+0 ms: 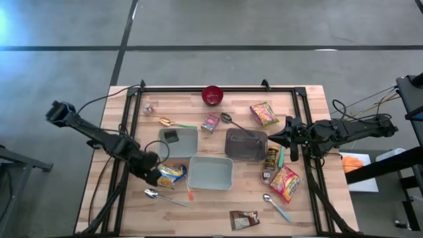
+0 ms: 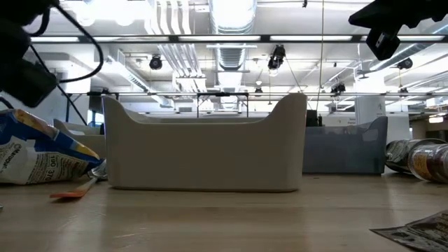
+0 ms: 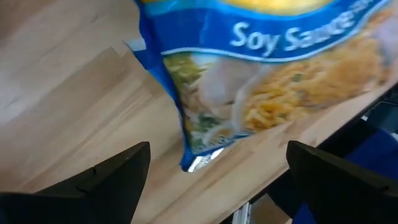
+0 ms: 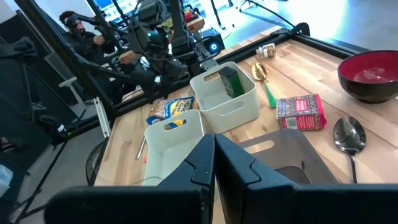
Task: Pick & Place Food Item
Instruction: Put the blue noodle pack into the bottom gray bin
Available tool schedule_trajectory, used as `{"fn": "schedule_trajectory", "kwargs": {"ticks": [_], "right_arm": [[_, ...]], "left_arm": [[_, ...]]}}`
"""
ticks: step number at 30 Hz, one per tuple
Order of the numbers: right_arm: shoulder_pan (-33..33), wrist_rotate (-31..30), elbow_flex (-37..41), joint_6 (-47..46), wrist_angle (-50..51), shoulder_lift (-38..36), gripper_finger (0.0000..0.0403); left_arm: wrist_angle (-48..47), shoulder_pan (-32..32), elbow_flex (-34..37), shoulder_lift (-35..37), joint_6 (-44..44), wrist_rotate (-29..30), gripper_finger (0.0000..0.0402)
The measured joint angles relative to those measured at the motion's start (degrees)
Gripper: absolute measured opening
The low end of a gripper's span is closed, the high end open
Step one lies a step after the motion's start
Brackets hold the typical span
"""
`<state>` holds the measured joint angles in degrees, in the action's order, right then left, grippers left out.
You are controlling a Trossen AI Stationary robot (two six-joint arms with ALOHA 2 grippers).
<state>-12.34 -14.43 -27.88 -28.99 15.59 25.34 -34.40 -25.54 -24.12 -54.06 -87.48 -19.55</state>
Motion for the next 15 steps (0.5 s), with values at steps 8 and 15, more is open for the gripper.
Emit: {"fn": "schedule_trajectory", "kwargs": {"ticks": [8, 15], "right_arm": [[0.0, 1.7, 0.0, -0.8, 0.0, 0.0, 0.0008], [0.0, 1.7, 0.0, -0.8, 0.0, 0.0, 0.0008]], "left_arm": [[1.4, -0.2, 1.0, 0.0, 6.3, 0.4, 0.0378], [1.9, -0.2, 1.3, 0.0, 11.0, 0.5, 0.0316]]}}
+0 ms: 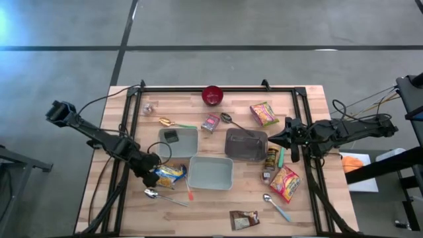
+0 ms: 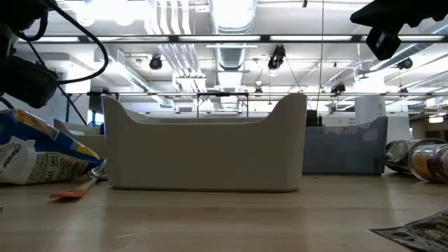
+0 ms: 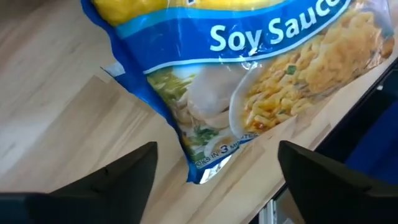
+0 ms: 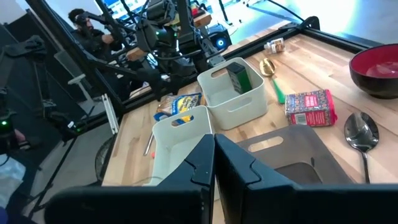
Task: Pick & Place Food Item
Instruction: Put the blue noodle pack into the bottom gray bin
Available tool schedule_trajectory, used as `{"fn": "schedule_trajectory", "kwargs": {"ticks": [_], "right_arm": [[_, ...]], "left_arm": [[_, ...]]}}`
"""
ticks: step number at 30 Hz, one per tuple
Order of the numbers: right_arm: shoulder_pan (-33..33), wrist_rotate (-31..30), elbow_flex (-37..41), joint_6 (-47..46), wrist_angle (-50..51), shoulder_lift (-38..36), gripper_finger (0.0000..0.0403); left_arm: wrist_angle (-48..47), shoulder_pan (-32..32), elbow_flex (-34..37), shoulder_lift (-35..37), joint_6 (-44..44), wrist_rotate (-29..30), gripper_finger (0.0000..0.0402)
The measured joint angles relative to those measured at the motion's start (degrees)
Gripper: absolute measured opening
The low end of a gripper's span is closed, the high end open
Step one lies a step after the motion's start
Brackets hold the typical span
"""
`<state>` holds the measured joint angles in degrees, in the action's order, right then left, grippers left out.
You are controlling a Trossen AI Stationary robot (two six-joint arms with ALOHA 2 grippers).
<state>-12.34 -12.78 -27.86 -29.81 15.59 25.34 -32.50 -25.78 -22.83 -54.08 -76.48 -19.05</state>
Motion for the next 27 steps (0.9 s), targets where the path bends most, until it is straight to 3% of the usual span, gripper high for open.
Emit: {"fn": "schedule_trajectory", "kwargs": {"ticks": [10, 18, 27], "right_arm": [[0.0, 0.0, 0.0, 0.0, 0.0, 0.0, 0.0008], [0.0, 0.0, 0.0, 0.1, 0.0, 0.0, 0.0008], [0.0, -0.1, 0.0, 0.2, 0.0, 0.0, 0.0008]], "left_arm": [[2.9, 0.0, 2.9, 0.0, -0.2, -1.0, 0.017], [3.0, 0.0, 2.9, 0.0, -0.5, -1.1, 0.0023], [4.3, 0.0, 1.9, 0.0, -1.7, -1.3, 0.0002]]}}
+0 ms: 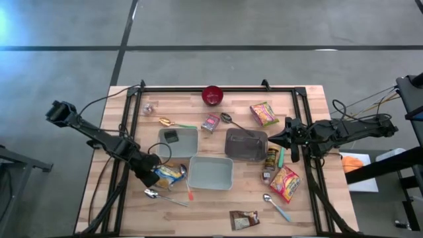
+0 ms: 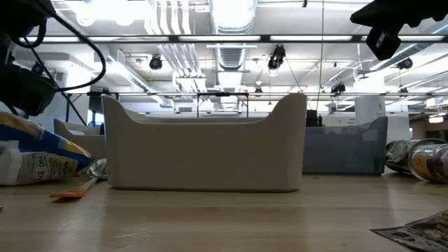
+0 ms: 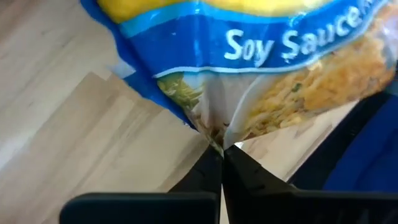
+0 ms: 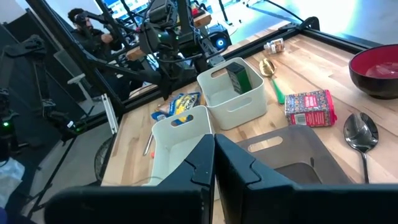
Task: Pick & Place Food Item
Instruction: Put the blue noodle pack into the bottom gray bin
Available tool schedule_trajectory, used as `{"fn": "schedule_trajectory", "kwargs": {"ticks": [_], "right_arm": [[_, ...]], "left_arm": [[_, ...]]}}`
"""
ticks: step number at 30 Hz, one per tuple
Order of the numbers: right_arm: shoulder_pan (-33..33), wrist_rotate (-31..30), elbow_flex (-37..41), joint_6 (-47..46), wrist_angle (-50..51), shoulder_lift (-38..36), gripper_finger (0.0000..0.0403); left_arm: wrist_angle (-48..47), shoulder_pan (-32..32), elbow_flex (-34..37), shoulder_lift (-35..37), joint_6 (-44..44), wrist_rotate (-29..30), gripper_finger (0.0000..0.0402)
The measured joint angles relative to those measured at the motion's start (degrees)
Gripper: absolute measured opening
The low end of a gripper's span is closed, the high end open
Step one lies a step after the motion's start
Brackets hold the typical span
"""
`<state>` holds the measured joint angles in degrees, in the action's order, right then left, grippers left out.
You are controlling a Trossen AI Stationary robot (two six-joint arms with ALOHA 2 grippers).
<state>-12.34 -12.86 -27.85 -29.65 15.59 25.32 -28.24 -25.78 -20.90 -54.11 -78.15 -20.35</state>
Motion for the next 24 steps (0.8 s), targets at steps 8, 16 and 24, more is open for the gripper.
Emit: {"fn": "schedule_trajectory", "kwargs": {"ticks": [8, 16, 24], "right_arm": [[0.0, -0.1, 0.0, 0.2, 0.0, 0.0, 0.0008], [0.0, -0.2, 0.0, 0.3, 0.0, 0.0, 0.0008], [0.0, -0.2, 0.0, 0.1, 0.0, 0.0, 0.0008]], "left_arm": [[-0.1, 0.0, -6.5, 0.0, 6.4, 4.5, 0.0001], [-0.8, 0.0, -10.8, 0.0, 10.1, 6.3, 0.0], [-2.3, 0.0, -15.8, 0.0, 12.3, 8.1, 0.0]]}}
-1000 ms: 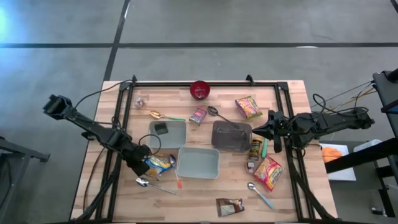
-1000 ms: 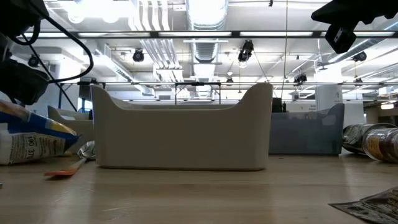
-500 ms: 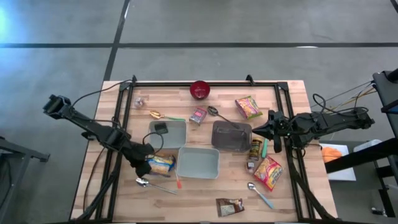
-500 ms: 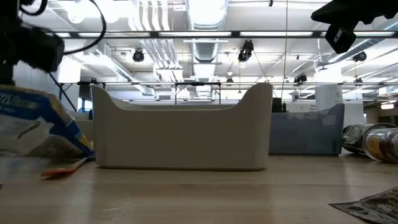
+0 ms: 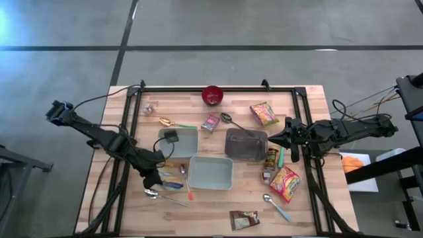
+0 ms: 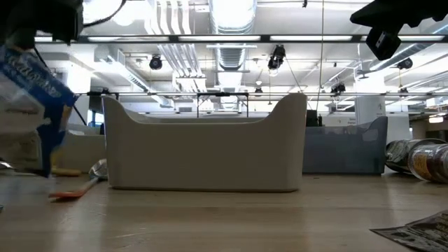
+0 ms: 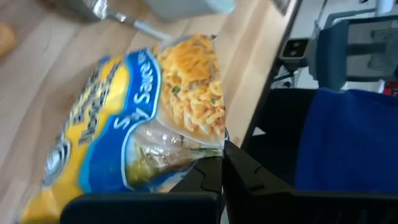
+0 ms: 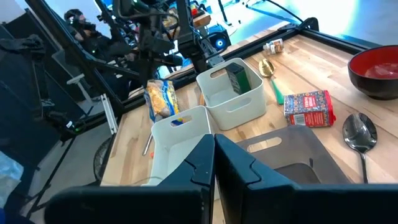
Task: Pick & Place Food Item
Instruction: Put the blue noodle pack into the bottom gray bin
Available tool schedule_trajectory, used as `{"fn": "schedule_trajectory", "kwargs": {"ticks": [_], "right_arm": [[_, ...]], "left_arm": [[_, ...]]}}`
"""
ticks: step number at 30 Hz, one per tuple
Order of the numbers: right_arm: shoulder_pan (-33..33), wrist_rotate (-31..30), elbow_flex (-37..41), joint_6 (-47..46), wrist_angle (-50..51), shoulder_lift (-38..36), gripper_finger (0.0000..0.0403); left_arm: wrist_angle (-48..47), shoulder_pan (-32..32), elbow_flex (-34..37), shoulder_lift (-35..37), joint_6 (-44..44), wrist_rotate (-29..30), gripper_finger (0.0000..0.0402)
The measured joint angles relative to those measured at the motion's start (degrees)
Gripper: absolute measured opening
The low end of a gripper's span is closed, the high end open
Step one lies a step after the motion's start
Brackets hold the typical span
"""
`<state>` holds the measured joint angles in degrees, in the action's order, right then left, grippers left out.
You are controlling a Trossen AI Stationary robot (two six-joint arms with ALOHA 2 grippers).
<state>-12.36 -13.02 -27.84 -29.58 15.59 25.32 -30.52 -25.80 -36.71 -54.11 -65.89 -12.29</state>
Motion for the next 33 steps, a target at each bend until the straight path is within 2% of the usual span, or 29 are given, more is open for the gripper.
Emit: {"fn": "schedule_trajectory", "kwargs": {"ticks": [9, 18, 23, 33], "right_arm": [[0.0, 0.0, 0.0, 0.2, 0.0, 0.0, 0.0008], [0.0, -0.1, 0.0, 0.2, 0.0, 0.0, 0.0008], [0.0, -0.1, 0.0, 0.1, 0.0, 0.0, 0.0008], [0.0, -0.1, 0.0, 0.0, 0.0, 0.0, 0.0008]], "left_arm": [[-1.6, 0.0, -8.6, -0.1, 4.6, 7.5, 0.0], [-16.1, 0.5, -21.7, -6.2, 13.8, 12.8, 0.0], [-22.3, 2.7, -29.4, -13.1, 21.8, 13.4, 0.0], [-23.9, 9.0, -39.7, -23.9, 44.5, 12.7, 0.0]]}}
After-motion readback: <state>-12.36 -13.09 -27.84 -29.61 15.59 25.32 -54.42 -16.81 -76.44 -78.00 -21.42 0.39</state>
